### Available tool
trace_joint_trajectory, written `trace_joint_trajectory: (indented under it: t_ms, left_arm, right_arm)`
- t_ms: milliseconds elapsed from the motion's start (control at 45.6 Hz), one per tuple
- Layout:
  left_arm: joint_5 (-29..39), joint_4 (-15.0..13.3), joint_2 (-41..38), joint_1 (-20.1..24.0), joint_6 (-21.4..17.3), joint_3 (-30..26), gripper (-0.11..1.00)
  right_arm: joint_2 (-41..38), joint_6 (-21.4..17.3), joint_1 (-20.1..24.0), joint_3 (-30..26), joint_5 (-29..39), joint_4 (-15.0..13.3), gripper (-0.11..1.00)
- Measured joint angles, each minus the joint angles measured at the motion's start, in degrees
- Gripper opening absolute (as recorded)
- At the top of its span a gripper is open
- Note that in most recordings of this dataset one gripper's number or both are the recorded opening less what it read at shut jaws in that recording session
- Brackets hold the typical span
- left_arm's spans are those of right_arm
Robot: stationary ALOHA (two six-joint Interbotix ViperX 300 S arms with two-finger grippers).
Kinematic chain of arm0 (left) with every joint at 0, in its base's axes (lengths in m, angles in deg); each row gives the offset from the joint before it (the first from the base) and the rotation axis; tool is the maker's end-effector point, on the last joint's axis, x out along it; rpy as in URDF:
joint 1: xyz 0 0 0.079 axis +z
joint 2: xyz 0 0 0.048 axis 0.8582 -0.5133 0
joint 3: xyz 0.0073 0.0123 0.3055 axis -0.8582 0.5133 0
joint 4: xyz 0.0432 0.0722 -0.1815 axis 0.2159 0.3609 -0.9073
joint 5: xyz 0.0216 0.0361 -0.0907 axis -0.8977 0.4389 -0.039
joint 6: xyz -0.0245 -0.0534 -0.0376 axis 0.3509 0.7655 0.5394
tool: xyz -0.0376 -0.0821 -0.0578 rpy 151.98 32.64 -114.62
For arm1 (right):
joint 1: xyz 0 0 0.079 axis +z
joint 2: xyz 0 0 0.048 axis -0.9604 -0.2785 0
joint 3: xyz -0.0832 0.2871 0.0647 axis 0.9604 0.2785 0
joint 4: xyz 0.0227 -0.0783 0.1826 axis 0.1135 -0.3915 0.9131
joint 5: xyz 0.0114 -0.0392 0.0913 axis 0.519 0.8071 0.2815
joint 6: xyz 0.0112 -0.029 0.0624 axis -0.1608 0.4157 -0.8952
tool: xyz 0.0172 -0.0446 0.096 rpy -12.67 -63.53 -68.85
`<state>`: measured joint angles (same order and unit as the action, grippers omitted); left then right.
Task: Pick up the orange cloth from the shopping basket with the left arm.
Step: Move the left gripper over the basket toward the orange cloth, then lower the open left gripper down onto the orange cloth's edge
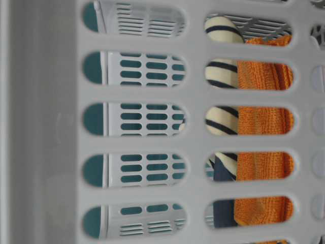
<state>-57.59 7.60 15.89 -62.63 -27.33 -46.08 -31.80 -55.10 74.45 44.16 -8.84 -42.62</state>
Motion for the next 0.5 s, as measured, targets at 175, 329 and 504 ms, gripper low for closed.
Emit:
trace_joint_trajectory:
  t_ms: [175, 329, 504]
  left_arm:
    - [8.3, 0.0, -5.9, -0.3, 0.3, -5.5, 0.43]
    - [15.5, 0.0, -10.3, -1.3, -0.3, -10.2, 0.84]
    - [20.4, 0.0, -15.1, -2.1, -0.2, -14.5, 0.86]
  right_arm:
    - [1.1, 0.0, 0.0, -0.1, 1.8, 0.0, 0.79]
    - [2.2, 0.1, 0.1, -0.4, 2.6, 0.0, 0.79]
    - [2.5, 0.5, 0.1, -0.5, 3.6, 0.0, 0.78]
